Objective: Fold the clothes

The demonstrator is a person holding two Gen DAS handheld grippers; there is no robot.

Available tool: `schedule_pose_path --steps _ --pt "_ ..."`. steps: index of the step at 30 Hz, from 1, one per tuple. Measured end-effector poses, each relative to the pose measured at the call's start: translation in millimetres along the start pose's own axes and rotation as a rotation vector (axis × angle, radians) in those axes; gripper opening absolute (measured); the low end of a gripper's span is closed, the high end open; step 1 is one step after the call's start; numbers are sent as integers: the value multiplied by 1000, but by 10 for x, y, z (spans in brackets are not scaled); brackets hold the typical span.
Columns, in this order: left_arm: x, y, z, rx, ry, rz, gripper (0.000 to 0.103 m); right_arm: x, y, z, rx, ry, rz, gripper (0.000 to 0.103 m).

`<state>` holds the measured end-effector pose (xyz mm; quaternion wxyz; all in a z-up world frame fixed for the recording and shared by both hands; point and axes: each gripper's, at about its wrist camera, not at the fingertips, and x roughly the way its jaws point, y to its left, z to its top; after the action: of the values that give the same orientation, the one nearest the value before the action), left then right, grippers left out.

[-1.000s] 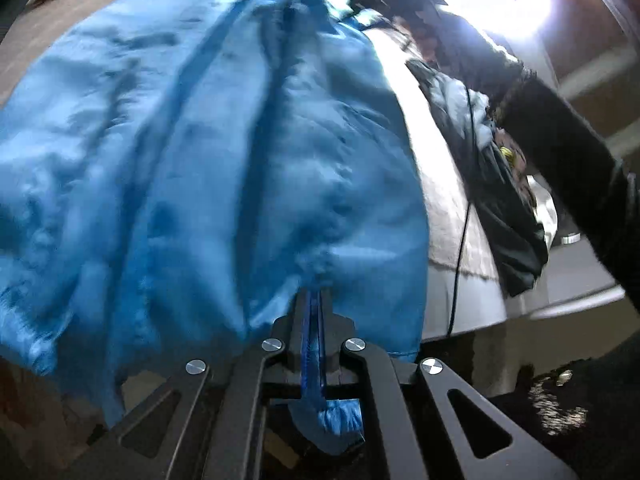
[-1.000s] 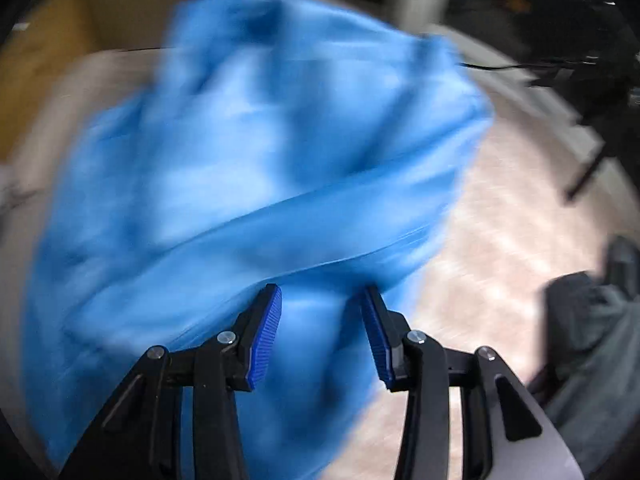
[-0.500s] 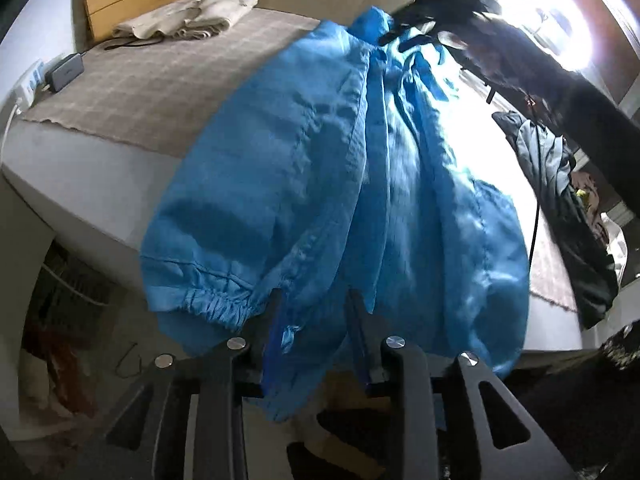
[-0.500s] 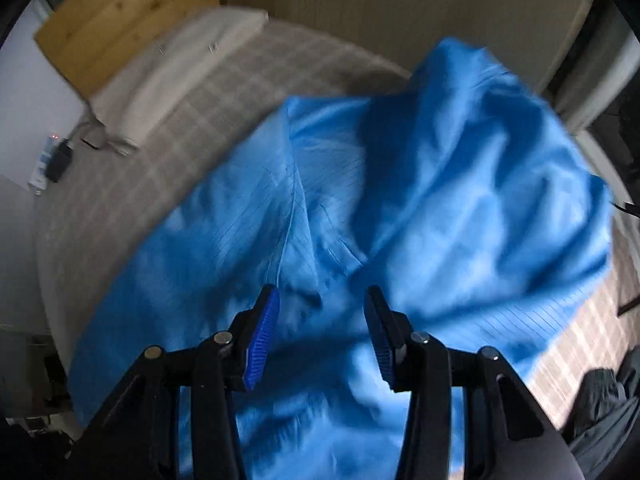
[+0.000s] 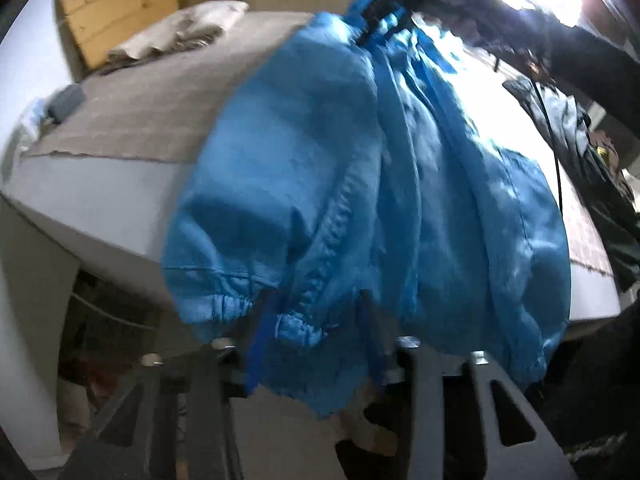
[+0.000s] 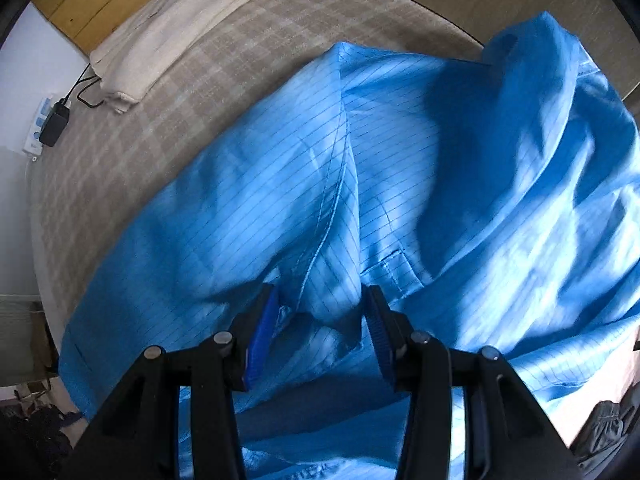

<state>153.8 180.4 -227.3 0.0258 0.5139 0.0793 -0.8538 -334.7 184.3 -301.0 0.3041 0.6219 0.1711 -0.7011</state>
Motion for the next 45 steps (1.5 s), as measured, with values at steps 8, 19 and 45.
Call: schedule_pose_path --steps 8,19,45 --pt "-312 -298 112 53 -11 -91 0 -361 -138 -208 -42 -43 20 8" --pt "-36 -547 35 65 115 -221 4 -719 -163 -327 -77 -153 -192 17" --pt "-341 36 303 96 96 -220 19 -1293 -377 -1473 133 -260 50 37"
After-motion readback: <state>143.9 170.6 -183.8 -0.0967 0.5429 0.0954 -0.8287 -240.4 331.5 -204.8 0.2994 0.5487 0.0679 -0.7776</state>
